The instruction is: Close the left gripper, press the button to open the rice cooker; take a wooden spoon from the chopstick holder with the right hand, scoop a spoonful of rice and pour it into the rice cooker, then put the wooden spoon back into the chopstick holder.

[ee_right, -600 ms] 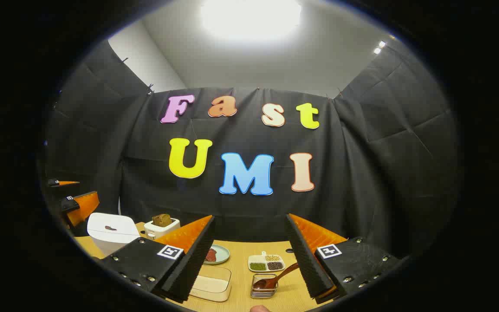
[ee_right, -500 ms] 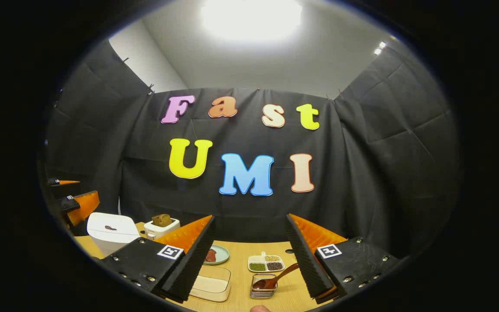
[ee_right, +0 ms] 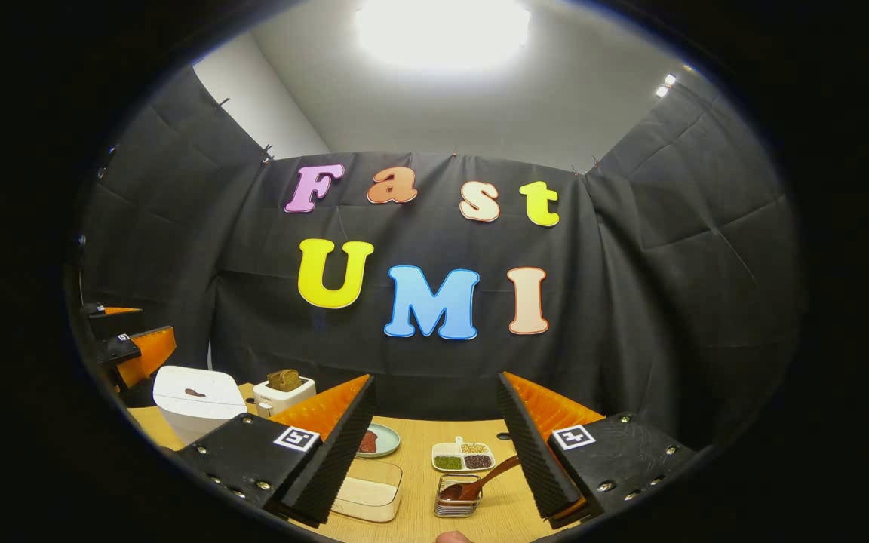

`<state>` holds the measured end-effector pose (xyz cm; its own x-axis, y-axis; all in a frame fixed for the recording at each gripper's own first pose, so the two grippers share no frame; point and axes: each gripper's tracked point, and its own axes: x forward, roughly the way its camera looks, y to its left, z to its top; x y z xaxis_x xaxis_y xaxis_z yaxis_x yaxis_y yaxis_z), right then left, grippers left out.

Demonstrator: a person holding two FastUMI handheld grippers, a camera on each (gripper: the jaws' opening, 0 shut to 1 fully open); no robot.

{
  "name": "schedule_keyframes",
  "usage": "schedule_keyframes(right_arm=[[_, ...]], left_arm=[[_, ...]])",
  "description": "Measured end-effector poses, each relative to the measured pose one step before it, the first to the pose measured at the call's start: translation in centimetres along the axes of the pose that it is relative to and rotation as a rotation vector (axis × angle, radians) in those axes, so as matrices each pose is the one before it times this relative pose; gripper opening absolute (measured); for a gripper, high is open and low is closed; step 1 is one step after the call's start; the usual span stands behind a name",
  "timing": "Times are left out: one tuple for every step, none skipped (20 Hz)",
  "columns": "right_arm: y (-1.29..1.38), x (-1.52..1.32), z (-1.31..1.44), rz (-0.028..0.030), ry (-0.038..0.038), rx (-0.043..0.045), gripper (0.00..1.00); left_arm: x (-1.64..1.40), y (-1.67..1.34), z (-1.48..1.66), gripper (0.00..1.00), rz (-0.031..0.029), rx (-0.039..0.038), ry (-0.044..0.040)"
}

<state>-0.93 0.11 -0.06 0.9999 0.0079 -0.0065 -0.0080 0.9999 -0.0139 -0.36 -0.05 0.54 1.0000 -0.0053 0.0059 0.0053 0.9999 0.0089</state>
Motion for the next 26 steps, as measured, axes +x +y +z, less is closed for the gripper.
schedule_keyframes(right_arm=[[-0.065,-0.050,0.006,-0.00099,-0.00070,0.00079,0.96],[-0.006,-0.008,-0.082,-0.00089,0.00089,-0.00004,0.96],[-0.054,-0.177,0.010,-0.00149,0.00194,-0.00075,0.96],[-0.084,-0.138,-0.082,-0.00105,0.00149,-0.00013,0.96],[-0.055,-0.164,-0.041,-0.00052,0.00212,0.00025,0.96],[-0.034,-0.093,-0.006,-0.00100,-0.00030,0.00095,0.96],[-0.025,-0.141,0.084,-0.00050,-0.00126,0.00015,0.96],[-0.101,-0.011,0.027,-0.00153,-0.00159,-0.00016,0.96],[-0.009,-0.176,0.077,0.00061,-0.00091,0.00100,0.96],[0.003,-0.155,-0.086,0.00179,0.00010,0.00097,0.96],[-0.068,-0.107,-0.015,-0.00037,-0.00038,0.00142,0.96],[-0.081,-0.048,-0.041,0.00032,0.00003,0.00234,0.96],[-0.102,-0.072,0.023,-0.00120,-0.00114,0.00354,0.96],[-0.111,-0.059,-0.071,-0.00368,-0.00105,0.00476,0.96],[-0.163,-0.026,-0.003,-0.00482,-0.00058,0.00516,0.96],[-0.091,-0.132,-0.168,-0.00523,0.00280,0.00596,0.96],[-0.107,-0.129,-0.167,-0.00715,0.00514,0.00517,0.96],[-0.066,-0.100,-0.032,-0.00534,0.00299,0.00258,0.96],[0.045,-0.139,0.050,-0.00368,0.00088,0.00021,0.96],[0.077,-0.131,-0.041,-0.00123,-0.00071,-0.00332,0.96],[0.136,-0.057,0.071,0.00146,-0.00082,-0.00649,0.96],[0.108,-0.160,0.128,0.00113,-0.00187,-0.00851,0.96],[0.018,-0.068,0.158,-0.00113,-0.00169,-0.00774,0.96],[0.004,-0.103,0.160,-0.00203,-0.00189,-0.00423,0.96],[-0.017,-0.103,0.099,-0.00230,-0.00266,-0.00175,0.96],[-0.051,-0.146,0.040,-0.00406,-0.00156,-0.00224,0.96]], left_arm=[[-0.077,0.051,-0.039,1.00,0.00134,0.00140,-0.00181],[0.029,-0.030,0.084,1.00,-0.00091,0.00188,0.00012],[-0.056,0.072,0.017,0.97,-0.00025,0.00159,-0.00142],[-0.069,-0.057,0.188,1.00,-0.00169,0.00252,-0.00229],[-0.172,-0.041,0.105,1.00,-0.00179,0.00163,-0.00469],[-0.329,0.157,0.262,0.98,0.00473,0.00335,-0.00613],[-0.496,0.473,0.167,0.96,0.00721,0.00194,-0.01095],[-0.302,0.190,0.359,0.94,0.00446,0.00391,-0.00598],[0.083,-0.034,0.201,0.84,0.00280,0.00284,-0.00423],[-0.099,-0.059,0.046,0.83,0.00067,0.00265,-0.00104],[-0.035,-0.071,-0.115,0.78,-0.00205,0.00048,0.00185],[0.068,-0.051,0.123,0.65,-0.00115,-0.00087,0.00111],[-0.408,0.159,-0.212,0.63,0.00837,-0.00378,0.00170],[-0.032,-0.011,0.102,0.60,-0.00785,-0.01397,0.00347],[-0.009,0.112,0.037,0.47,-0.00243,-0.01101,0.00302],[0.188,-0.140,0.015,0.49,-0.01163,-0.00372,0.00327],[-0.133,0.882,0.126,0.47,0.02636,0.00982,-0.00506],[0.169,0.655,0.179,0.29,0.02230,0.00293,-0.00324],[0.027,0.492,-0.178,0.12,0.00597,-0.00814,0.00358],[0.018,0.028,-0.288,0.09,0.00003,-0.01062,0.01128],[0.217,0.089,-0.683,0.08,0.00073,-0.00905,0.01090],[0.236,0.341,-0.210,0.08,0.00315,-0.00705,0.00809],[0.425,0.429,-0.383,0.09,0.00163,-0.00358,0.00759],[0.316,0.490,-0.205,0.09,0.00260,-0.00305,0.00496],[0.601,0.414,-0.104,0.08,-0.00019,-0.00451,0.00263],[0.463,0.309,-0.286,0.09,0.00121,-0.00255,0.00670]])
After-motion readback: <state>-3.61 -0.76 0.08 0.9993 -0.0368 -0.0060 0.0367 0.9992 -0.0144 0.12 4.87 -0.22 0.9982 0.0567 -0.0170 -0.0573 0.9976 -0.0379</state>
